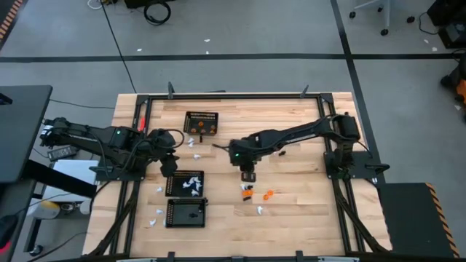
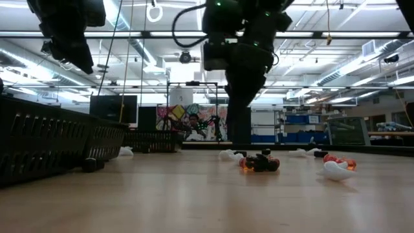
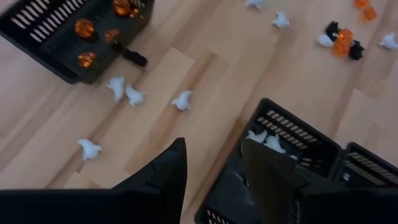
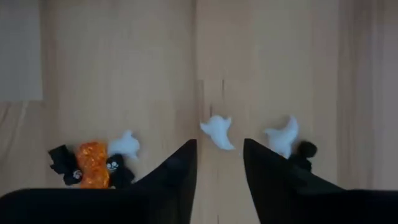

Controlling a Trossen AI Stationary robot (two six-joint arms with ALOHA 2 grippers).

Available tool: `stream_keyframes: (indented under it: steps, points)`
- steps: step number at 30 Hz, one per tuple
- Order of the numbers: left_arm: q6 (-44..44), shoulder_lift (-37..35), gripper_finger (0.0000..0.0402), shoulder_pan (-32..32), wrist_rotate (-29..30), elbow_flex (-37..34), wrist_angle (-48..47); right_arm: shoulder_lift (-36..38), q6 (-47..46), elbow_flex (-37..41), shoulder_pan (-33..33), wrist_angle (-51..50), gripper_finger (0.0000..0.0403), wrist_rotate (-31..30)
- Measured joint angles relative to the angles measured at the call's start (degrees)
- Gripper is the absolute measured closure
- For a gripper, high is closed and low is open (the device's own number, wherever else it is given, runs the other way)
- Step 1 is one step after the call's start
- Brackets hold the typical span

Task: Sort Halloween decoration
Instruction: Put the white toy into the middle black bin

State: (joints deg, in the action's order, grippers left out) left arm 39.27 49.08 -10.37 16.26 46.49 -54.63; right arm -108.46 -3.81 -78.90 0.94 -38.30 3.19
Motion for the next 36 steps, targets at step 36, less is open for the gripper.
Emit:
stream_keyframes:
  steps: [36]
  points:
    - [2.1,0.0,0.0239,0.0,2.0,0.0,-0.5,-6.4,6.4,6.3,2.0,12.7,0.025,-6.3]
